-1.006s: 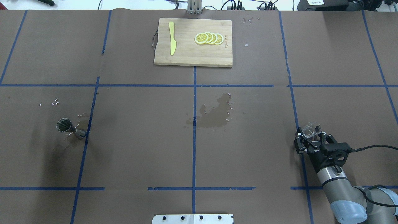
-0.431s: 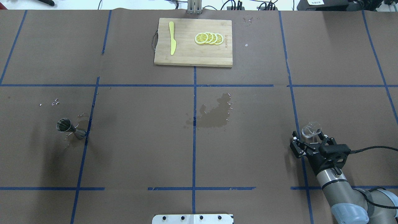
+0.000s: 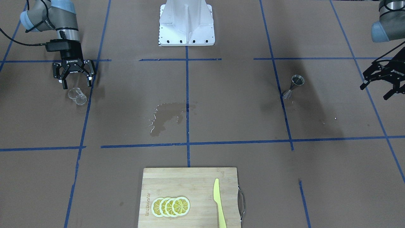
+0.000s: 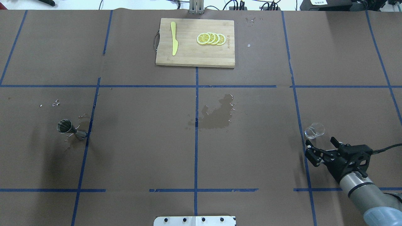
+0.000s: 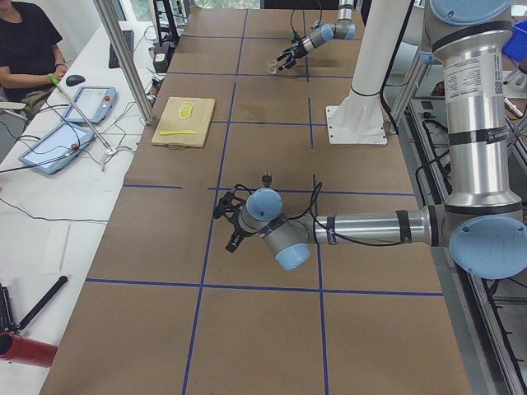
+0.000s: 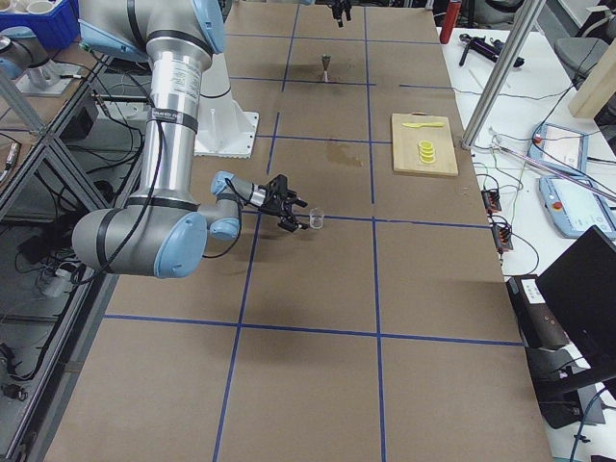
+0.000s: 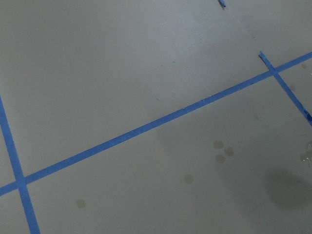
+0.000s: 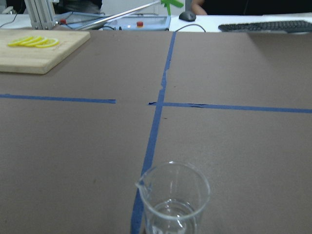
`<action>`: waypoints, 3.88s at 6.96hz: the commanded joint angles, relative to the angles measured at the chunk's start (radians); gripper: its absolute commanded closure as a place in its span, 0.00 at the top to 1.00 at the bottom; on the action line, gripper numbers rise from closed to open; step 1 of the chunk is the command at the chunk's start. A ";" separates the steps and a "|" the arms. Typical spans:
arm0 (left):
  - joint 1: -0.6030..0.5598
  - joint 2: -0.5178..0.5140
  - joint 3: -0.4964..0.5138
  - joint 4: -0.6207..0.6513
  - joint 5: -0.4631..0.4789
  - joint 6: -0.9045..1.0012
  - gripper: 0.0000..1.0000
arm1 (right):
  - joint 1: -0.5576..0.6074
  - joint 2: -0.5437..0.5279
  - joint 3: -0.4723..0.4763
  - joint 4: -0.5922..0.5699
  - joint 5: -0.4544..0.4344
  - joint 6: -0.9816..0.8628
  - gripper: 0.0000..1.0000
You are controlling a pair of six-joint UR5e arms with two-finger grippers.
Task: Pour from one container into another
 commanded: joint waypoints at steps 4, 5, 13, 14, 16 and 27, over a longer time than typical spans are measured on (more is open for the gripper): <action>0.003 -0.003 0.012 0.008 0.051 -0.002 1.00 | 0.306 -0.144 0.163 -0.005 0.663 -0.107 1.00; 0.003 0.000 0.015 0.009 0.051 0.000 1.00 | 0.371 -0.147 0.154 -0.011 0.731 -0.182 1.00; -0.125 -0.110 -0.150 0.591 0.037 0.236 1.00 | 1.307 0.128 -0.064 -0.507 1.572 -1.067 1.00; -0.220 -0.148 -0.158 0.726 0.037 0.364 1.00 | 1.333 0.131 -0.067 -0.563 1.588 -1.122 1.00; -0.360 -0.129 -0.202 0.895 -0.015 0.431 1.00 | 1.346 0.157 -0.067 -0.658 1.600 -1.164 1.00; -0.174 -0.061 -0.206 0.919 0.085 0.430 1.00 | 1.393 0.205 -0.046 -0.820 1.672 -1.109 1.00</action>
